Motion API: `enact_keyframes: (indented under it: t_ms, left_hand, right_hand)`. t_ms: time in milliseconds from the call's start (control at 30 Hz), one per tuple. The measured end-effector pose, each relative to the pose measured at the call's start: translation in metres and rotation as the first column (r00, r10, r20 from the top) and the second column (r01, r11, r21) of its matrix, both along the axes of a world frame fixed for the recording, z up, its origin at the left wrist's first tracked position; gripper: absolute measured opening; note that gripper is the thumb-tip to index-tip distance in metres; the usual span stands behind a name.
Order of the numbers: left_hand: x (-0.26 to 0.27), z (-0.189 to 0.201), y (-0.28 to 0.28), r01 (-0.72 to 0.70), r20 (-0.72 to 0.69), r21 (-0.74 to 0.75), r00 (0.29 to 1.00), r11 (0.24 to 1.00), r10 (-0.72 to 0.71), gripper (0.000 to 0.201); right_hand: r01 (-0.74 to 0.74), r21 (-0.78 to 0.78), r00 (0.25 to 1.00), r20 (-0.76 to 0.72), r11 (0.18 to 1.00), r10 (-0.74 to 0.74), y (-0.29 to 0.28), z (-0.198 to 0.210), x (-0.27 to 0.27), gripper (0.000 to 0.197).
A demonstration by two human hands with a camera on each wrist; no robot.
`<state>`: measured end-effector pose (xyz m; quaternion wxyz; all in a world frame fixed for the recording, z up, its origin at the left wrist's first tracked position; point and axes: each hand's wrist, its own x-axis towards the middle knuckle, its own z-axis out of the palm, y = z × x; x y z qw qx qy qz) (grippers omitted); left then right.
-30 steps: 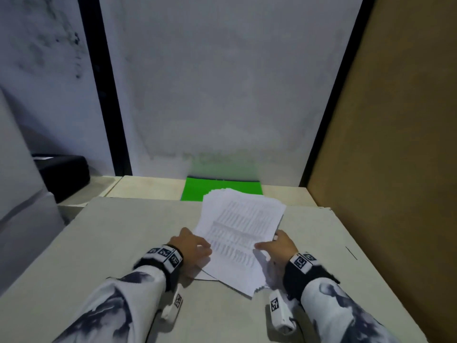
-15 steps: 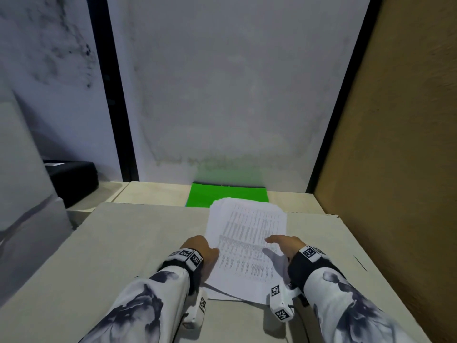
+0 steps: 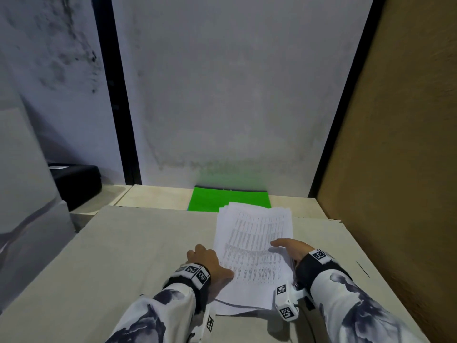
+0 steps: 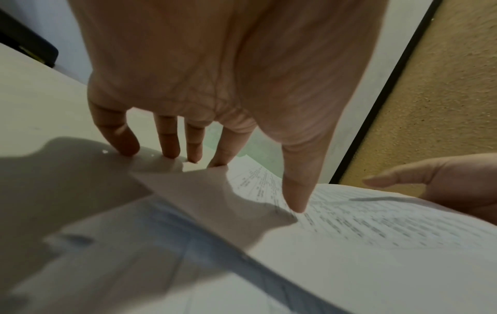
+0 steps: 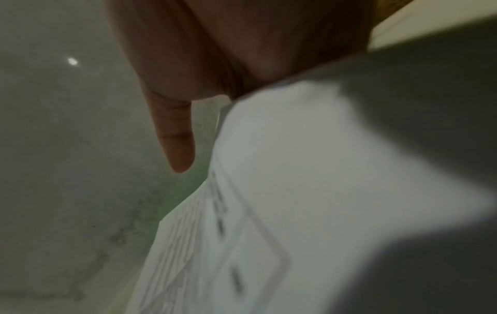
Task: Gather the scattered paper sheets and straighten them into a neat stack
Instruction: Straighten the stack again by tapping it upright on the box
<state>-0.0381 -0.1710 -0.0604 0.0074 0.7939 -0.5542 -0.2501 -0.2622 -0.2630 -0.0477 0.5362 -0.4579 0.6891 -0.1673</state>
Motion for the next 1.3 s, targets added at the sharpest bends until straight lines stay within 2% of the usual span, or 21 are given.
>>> enact_keyframes:
  t_ms: [67,167,233,333,400,433,500,533,567,600,700,733,800,900,1000,1033,1100,1167,1200,1267,1300]
  left_hand:
    - [-0.001,-0.004,0.005,0.009,-0.037,-0.009,0.999,1.000,-0.009,0.077]
    - [0.001,-0.008,0.012,0.000,-0.091,-0.043,0.996,0.999,-0.004,0.074]
    - [0.004,-0.007,0.016,0.006,-0.118,-0.042,0.993,0.999,-0.011,0.077]
    - [0.011,0.000,0.020,-0.021,-0.160,-0.043,0.987,0.999,0.014,0.097]
    - [0.018,0.008,0.020,-0.119,-0.346,-0.087,0.935,0.989,0.082,0.096]
    - [0.024,0.011,0.020,-0.185,-0.517,-0.104,0.850,0.977,0.106,0.094]
    - [0.033,0.024,0.028,-0.329,-0.853,-0.064,0.508,0.942,0.120,0.085]
    - [0.041,0.031,0.032,-0.352,-0.938,-0.046,0.337,0.935,0.081,0.086]
    - [0.049,0.037,0.033,-0.360,-0.965,-0.071,0.262,0.930,0.028,0.092]
    - [0.057,0.044,0.034,-0.378,-0.973,-0.138,0.226,0.915,-0.054,0.097]
    - [0.082,0.068,0.035,-0.512,-0.953,-0.302,0.142,0.804,-0.267,0.085]
    - [0.087,0.076,0.038,-0.537,-0.935,-0.349,0.140,0.768,-0.327,0.087]
    - [0.088,0.093,0.046,-0.547,-0.889,-0.449,0.195,0.707,-0.414,0.086]
    - [0.081,0.106,0.053,-0.519,-0.832,-0.554,0.336,0.651,-0.441,0.053]
    - [0.084,0.113,0.054,-0.559,-0.813,-0.581,0.427,0.591,-0.396,0.044]
    - [0.089,0.114,0.056,-0.555,-0.797,-0.601,0.472,0.575,-0.377,0.042]
    - [0.102,0.116,0.061,-0.539,-0.768,-0.629,0.544,0.560,-0.338,0.030]
    - [0.116,0.116,0.068,-0.544,-0.760,-0.633,0.574,0.551,-0.306,0.023]
    - [0.122,0.117,0.071,-0.537,-0.747,-0.643,0.596,0.546,-0.293,0.024]
    - [0.130,0.120,0.078,-0.503,-0.723,-0.655,0.633,0.563,-0.276,0.025]
    - [0.133,0.121,0.081,-0.488,-0.717,-0.655,0.642,0.577,-0.272,0.025]
  right_hand:
    - [0.018,-0.006,0.999,0.040,1.000,-0.017,-0.006,-0.016,-0.001,0.030]
    - [0.007,-0.016,1.000,0.011,1.000,-0.006,0.006,-0.007,0.002,0.054]
    - [-0.029,-0.079,0.999,-0.021,0.996,0.027,0.015,0.004,0.004,0.058]
    - [-0.107,-0.244,0.991,0.052,0.964,0.124,0.032,0.026,0.015,0.040]
    - [-0.147,-0.395,0.974,0.104,0.907,0.203,0.050,0.044,0.027,0.036]
    - [-0.188,-0.469,0.961,0.095,0.863,0.261,0.059,0.055,0.034,0.035]
    - [-0.276,-0.577,0.929,0.046,0.769,0.367,0.076,0.079,0.044,0.033]
    - [-0.289,-0.611,0.913,0.056,0.737,0.404,0.083,0.088,0.044,0.034]
    - [-0.290,-0.641,0.900,0.070,0.711,0.431,0.090,0.098,0.043,0.034]
    - [-0.286,-0.661,0.890,0.085,0.693,0.449,0.096,0.106,0.040,0.035]
    - [-0.238,-0.718,0.878,0.129,0.654,0.461,0.113,0.120,0.032,0.036]
    - [-0.218,-0.735,0.886,0.127,0.642,0.446,0.116,0.120,0.031,0.034]
    - [-0.161,-0.759,0.903,0.145,0.630,0.405,0.121,0.115,0.030,0.034]
    - [-0.048,-0.739,0.891,0.272,0.671,0.363,0.127,0.117,0.035,0.039]
    - [-0.071,-0.650,0.858,0.347,0.757,0.379,0.122,0.119,0.035,0.032]
    - [-0.054,-0.572,0.848,0.406,0.818,0.340,0.121,0.120,0.033,0.029]
    - [-0.013,-0.407,0.900,0.392,0.913,0.187,0.113,0.110,0.029,0.048]
    - [-0.174,-0.298,0.978,0.059,0.939,0.200,0.107,0.087,0.024,0.049]
    - [-0.348,-0.231,0.933,-0.176,0.908,0.313,0.108,0.060,0.025,0.048]
    - [-0.535,-0.159,0.725,-0.591,0.830,0.354,0.106,0.009,0.027,0.046]
    - [-0.580,-0.119,0.635,-0.687,0.806,0.355,0.109,-0.009,0.032,0.045]
